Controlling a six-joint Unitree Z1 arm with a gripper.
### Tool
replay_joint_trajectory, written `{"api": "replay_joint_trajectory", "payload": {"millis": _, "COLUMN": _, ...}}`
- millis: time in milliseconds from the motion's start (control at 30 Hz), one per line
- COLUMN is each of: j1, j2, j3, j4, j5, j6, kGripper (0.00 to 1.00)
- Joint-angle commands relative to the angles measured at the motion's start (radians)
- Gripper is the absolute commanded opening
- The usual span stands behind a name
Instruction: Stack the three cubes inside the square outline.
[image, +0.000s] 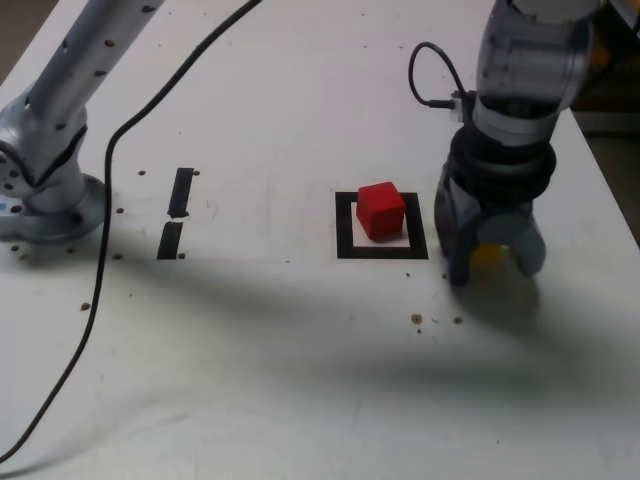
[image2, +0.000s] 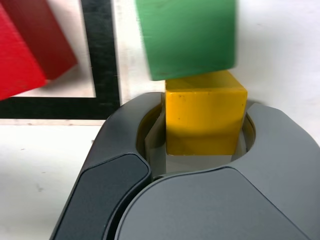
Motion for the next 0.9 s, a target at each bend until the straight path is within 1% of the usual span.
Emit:
{"api": "replay_joint_trajectory", "payload": {"millis": 0, "j1": -0.007, "j2": 0.003, "j3": -0.012, "j4": 0.002, "j5": 0.007, "j6": -0.002, "kGripper": 0.22}}
{"api": "replay_joint_trajectory", "payload": {"millis": 167, "j1": -0.022, "j2": -0.032, "j3": -0.018, "j4": 0.046, "j5": 0.014, "j6": -0.026, "kGripper": 0.19}}
{"api": "replay_joint_trajectory", "payload": {"millis": 333, "j1": -0.049, "j2": -0.109, "j3": -0.032, "j4": 0.141, "j5": 0.025, "j6": -0.075, "kGripper": 0.19}}
{"api": "replay_joint_trajectory", "payload": {"millis": 467, "j1": -0.080, "j2": -0.171, "j3": -0.061, "j4": 0.222, "j5": 0.054, "j6": -0.114, "kGripper": 0.19}}
{"api": "replay_joint_trajectory", "payload": {"millis": 567, "j1": -0.099, "j2": -0.213, "j3": -0.063, "j4": 0.265, "j5": 0.077, "j6": -0.142, "kGripper": 0.19}}
{"api": "replay_joint_trajectory", "payload": {"millis": 700, "j1": -0.109, "j2": -0.258, "j3": -0.019, "j4": 0.288, "j5": 0.086, "j6": -0.176, "kGripper": 0.19}}
{"api": "replay_joint_trajectory", "payload": {"millis": 867, "j1": -0.101, "j2": -0.299, "j3": 0.064, "j4": 0.285, "j5": 0.076, "j6": -0.210, "kGripper": 0.19}}
